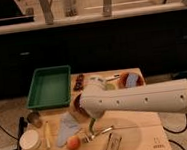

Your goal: Place pepper in purple bowl

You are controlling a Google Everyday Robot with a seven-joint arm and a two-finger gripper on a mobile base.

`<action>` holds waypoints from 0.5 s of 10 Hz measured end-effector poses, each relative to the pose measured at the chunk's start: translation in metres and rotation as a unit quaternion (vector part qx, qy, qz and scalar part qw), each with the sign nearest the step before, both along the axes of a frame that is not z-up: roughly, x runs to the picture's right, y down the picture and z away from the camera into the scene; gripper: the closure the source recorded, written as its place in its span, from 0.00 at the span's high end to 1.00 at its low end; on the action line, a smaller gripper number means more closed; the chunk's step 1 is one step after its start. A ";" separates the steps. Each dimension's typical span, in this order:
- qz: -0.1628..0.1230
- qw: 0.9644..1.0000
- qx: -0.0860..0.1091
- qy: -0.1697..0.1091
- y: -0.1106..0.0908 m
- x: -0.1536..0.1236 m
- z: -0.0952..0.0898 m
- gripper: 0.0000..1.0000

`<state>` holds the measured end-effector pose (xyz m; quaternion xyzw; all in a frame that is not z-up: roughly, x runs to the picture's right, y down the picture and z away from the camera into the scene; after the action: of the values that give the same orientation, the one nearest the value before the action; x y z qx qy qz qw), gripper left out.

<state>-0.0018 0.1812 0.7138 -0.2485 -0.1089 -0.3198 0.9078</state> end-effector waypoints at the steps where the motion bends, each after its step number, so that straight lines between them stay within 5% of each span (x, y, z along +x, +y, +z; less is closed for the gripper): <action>1: -0.001 1.000 0.006 -0.004 -0.012 0.002 0.001 0.00; 5: -0.016 1.000 0.007 -0.017 -0.030 -0.002 0.007 0.00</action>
<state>-0.0038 0.1512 0.7204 -0.2383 -0.1186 -0.3389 0.9024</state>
